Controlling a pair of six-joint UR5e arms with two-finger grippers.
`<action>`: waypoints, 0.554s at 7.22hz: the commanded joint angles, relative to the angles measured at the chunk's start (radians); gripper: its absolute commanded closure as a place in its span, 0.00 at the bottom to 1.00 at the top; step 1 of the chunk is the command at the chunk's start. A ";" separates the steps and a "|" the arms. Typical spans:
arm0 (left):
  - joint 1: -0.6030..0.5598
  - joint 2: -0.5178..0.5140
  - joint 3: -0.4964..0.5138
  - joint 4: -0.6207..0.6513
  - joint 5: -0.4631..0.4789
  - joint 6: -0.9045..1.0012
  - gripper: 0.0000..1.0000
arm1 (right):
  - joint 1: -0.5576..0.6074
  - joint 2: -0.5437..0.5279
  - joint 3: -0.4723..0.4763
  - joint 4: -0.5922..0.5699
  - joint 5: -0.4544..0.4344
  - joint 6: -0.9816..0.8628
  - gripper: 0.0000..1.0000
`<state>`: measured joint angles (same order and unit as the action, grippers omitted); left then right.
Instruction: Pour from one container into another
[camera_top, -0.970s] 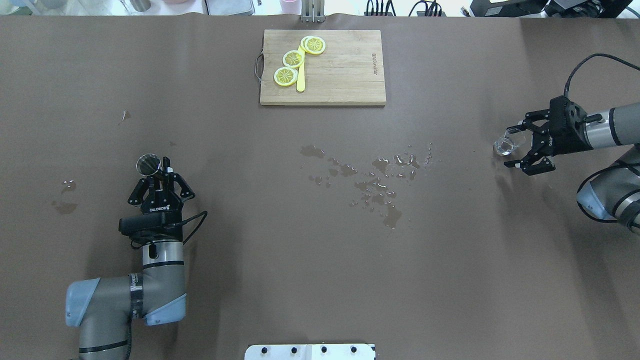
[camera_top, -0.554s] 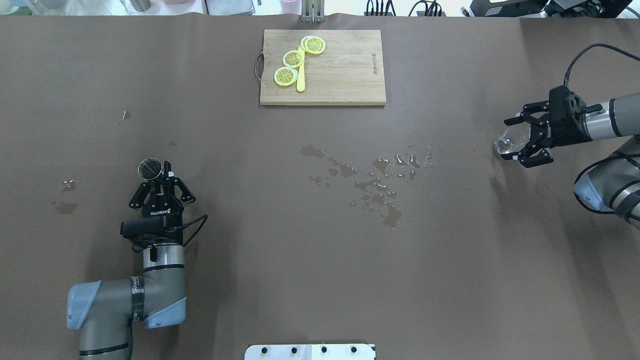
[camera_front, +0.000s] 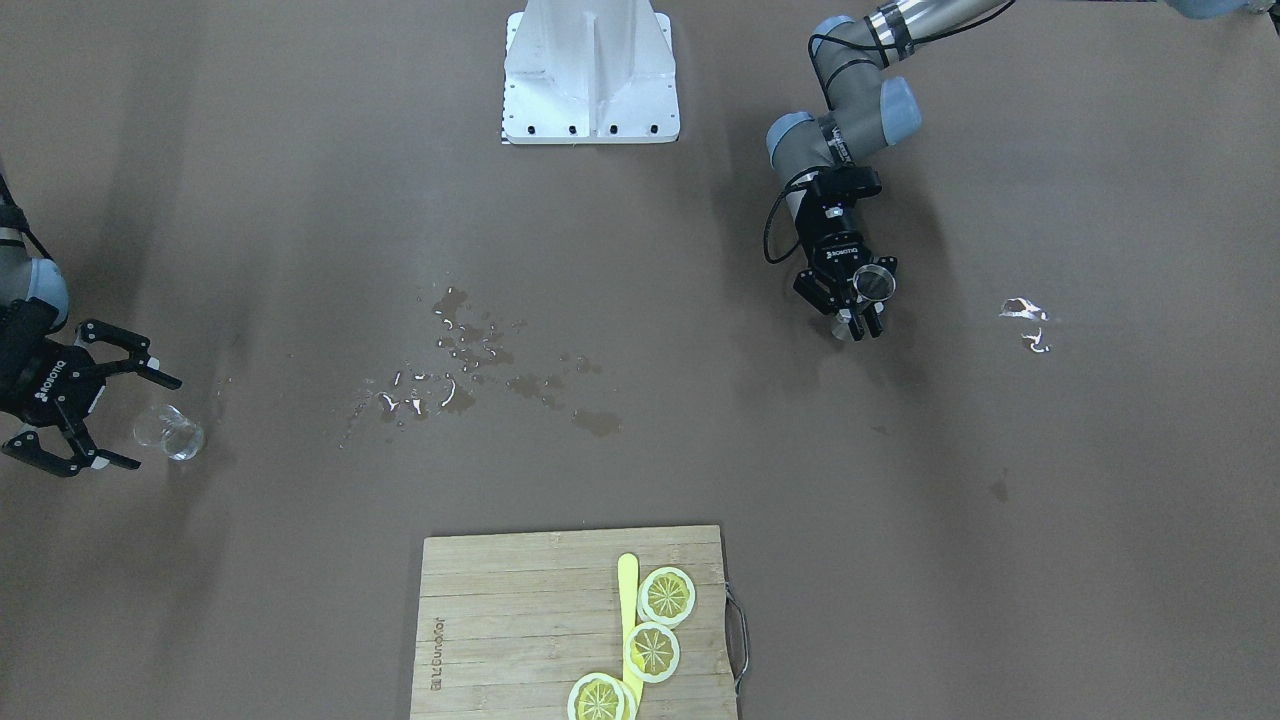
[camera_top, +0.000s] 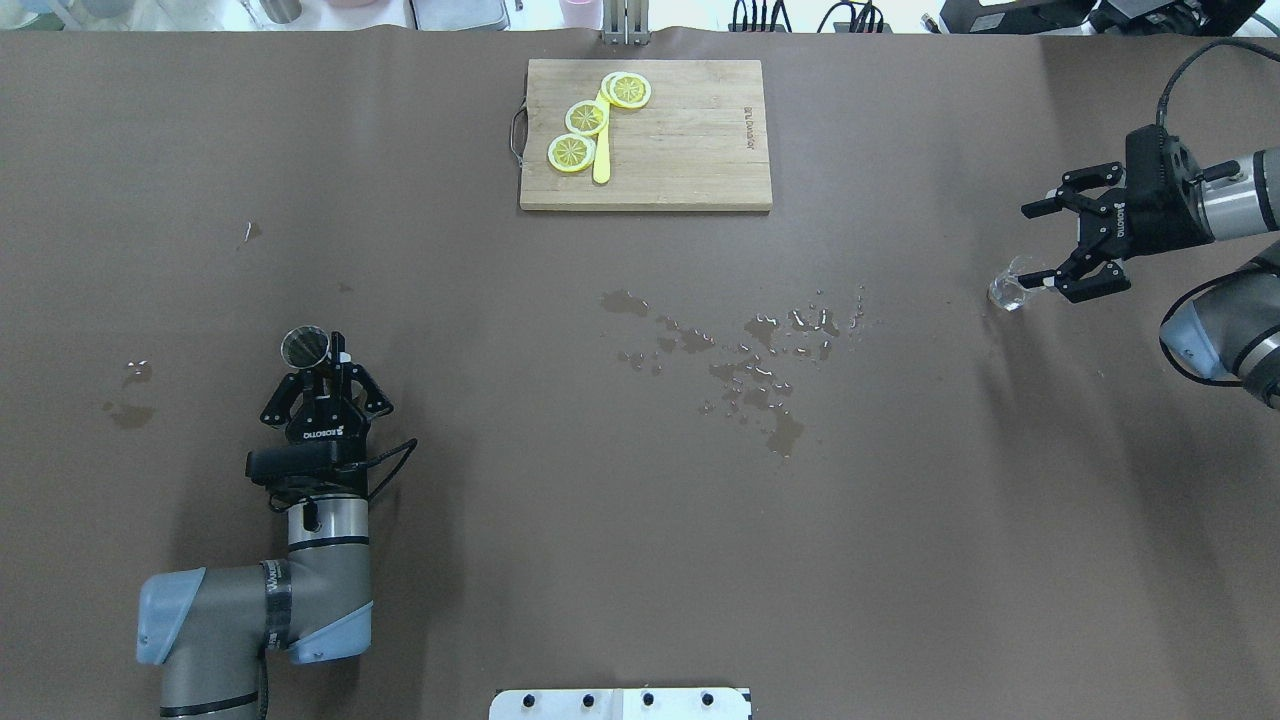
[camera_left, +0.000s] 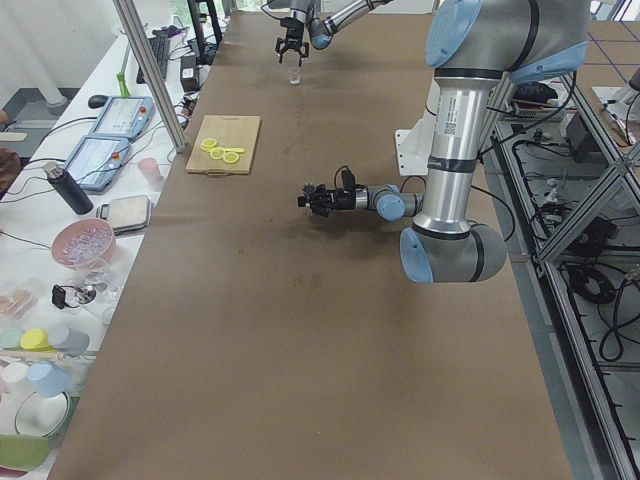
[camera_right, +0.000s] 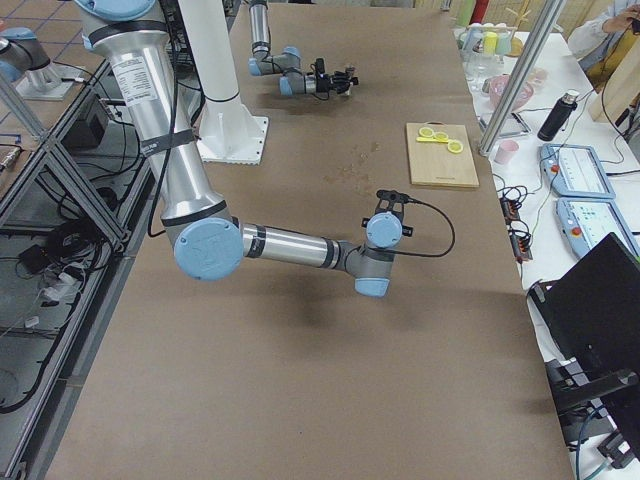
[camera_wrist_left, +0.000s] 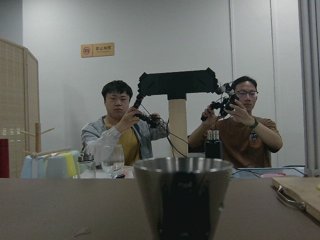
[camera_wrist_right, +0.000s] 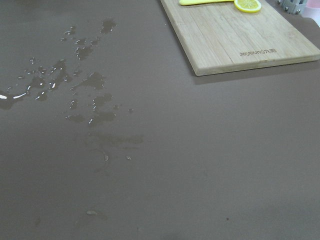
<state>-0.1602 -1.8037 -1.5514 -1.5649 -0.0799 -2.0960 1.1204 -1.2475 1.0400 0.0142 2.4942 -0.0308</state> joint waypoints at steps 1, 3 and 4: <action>0.010 0.000 0.001 0.019 0.002 0.001 0.83 | 0.035 0.005 0.021 -0.022 0.026 0.034 0.00; 0.010 -0.002 0.007 0.019 0.011 0.002 0.68 | 0.090 0.005 0.021 -0.063 0.031 0.037 0.00; 0.010 -0.002 0.008 0.019 0.012 0.001 0.69 | 0.126 0.032 0.079 -0.195 0.040 0.038 0.00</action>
<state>-0.1509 -1.8050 -1.5456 -1.5466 -0.0710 -2.0944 1.2054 -1.2357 1.0751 -0.0700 2.5251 0.0049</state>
